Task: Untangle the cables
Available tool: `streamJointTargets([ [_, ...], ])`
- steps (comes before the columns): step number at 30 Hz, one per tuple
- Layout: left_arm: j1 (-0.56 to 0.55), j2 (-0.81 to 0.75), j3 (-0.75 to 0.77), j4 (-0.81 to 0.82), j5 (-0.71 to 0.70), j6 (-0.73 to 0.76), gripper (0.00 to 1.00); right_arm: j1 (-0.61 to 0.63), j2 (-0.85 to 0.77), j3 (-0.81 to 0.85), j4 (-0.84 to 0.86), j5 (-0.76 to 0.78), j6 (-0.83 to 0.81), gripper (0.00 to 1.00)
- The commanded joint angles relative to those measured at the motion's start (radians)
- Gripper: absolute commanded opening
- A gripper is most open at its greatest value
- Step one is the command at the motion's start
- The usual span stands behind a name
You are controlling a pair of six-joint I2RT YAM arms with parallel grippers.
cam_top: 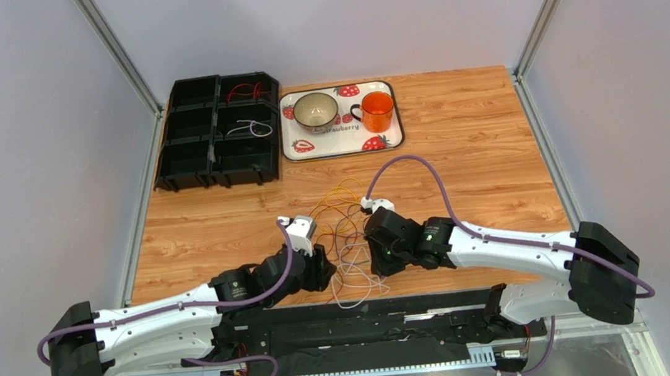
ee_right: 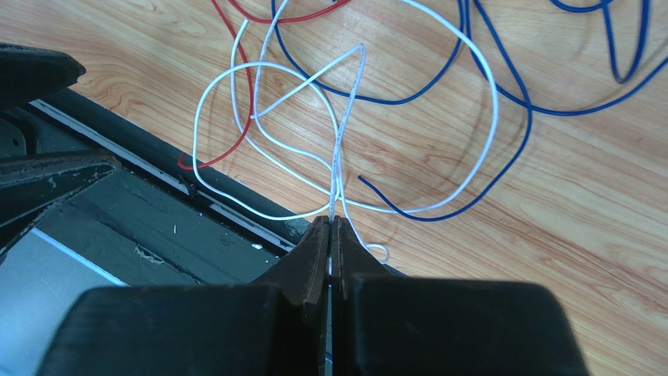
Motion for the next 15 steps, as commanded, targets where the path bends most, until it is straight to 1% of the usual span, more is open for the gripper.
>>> streamJointTargets([
  [1,-0.047,0.043,0.101,-0.069,-0.039,-0.024,0.53,0.013,0.021,0.043,0.067,-0.046,-0.041,0.0],
  [5,-0.082,0.127,0.168,-0.109,-0.068,-0.073,0.52,0.012,0.072,0.017,0.105,-0.093,-0.042,0.0],
  [9,-0.11,0.209,0.231,-0.126,-0.089,-0.122,0.51,0.015,0.101,0.027,0.069,-0.066,-0.042,0.0],
  [11,-0.12,0.245,0.256,-0.147,-0.098,-0.123,0.51,0.012,0.089,0.036,0.023,-0.02,-0.048,0.06],
  [12,-0.12,0.256,0.263,-0.155,-0.101,-0.125,0.51,0.013,0.075,0.041,0.009,-0.003,-0.048,0.16],
  [15,-0.122,0.287,0.299,-0.201,-0.111,-0.148,0.51,0.013,0.007,0.047,-0.051,0.032,-0.053,0.32],
])
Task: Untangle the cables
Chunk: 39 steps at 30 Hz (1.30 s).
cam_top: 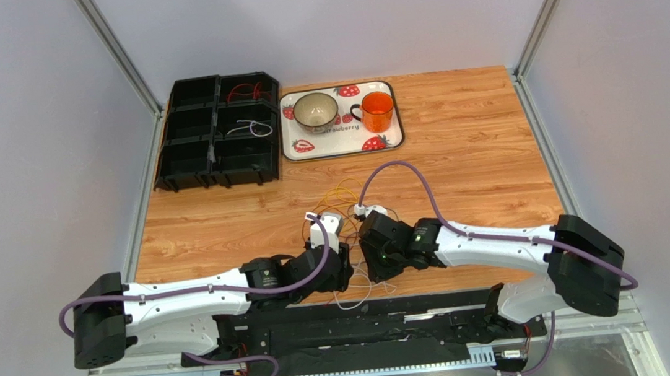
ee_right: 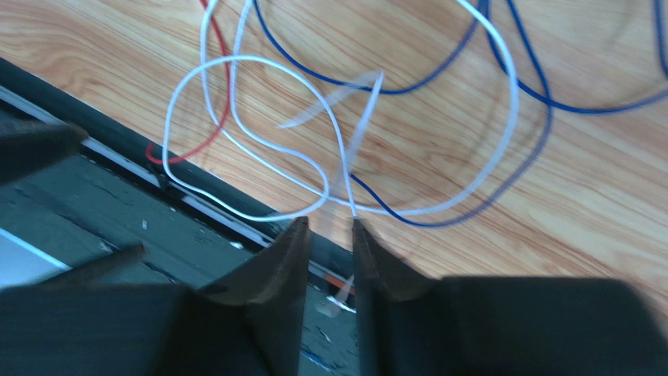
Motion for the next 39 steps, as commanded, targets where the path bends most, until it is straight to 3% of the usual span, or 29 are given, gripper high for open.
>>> streamJointTargets([
  [1,-0.007,0.038,0.079,-0.093,-0.044,-0.059,0.51,0.006,-0.105,0.046,-0.109,0.085,-0.015,0.41],
  [6,-0.007,0.056,0.131,-0.144,-0.058,-0.145,0.51,0.005,-0.252,0.079,-0.217,0.157,0.001,0.65],
  [9,-0.013,0.081,0.148,-0.144,-0.057,-0.174,0.51,0.005,-0.324,0.097,-0.277,0.189,0.016,0.68],
  [14,-0.033,0.206,0.218,-0.174,-0.064,-0.211,0.56,0.005,-0.425,0.094,-0.35,0.232,0.033,0.69],
  [19,-0.05,0.338,0.306,-0.272,-0.106,-0.369,0.58,0.005,-0.522,0.05,-0.353,0.242,0.057,0.7],
  [22,-0.05,0.421,0.388,-0.393,-0.139,-0.446,0.59,0.005,-0.548,0.03,-0.358,0.243,0.065,0.7],
  [29,-0.05,0.593,0.517,-0.5,-0.15,-0.501,0.59,0.005,-0.576,0.007,-0.36,0.238,0.067,0.7],
  [35,-0.039,0.644,0.528,-0.5,-0.152,-0.493,0.59,0.005,-0.582,-0.007,-0.352,0.228,0.065,0.7],
  [39,-0.021,0.647,0.485,-0.408,-0.113,-0.471,0.59,0.005,-0.59,-0.016,-0.35,0.228,0.068,0.7],
])
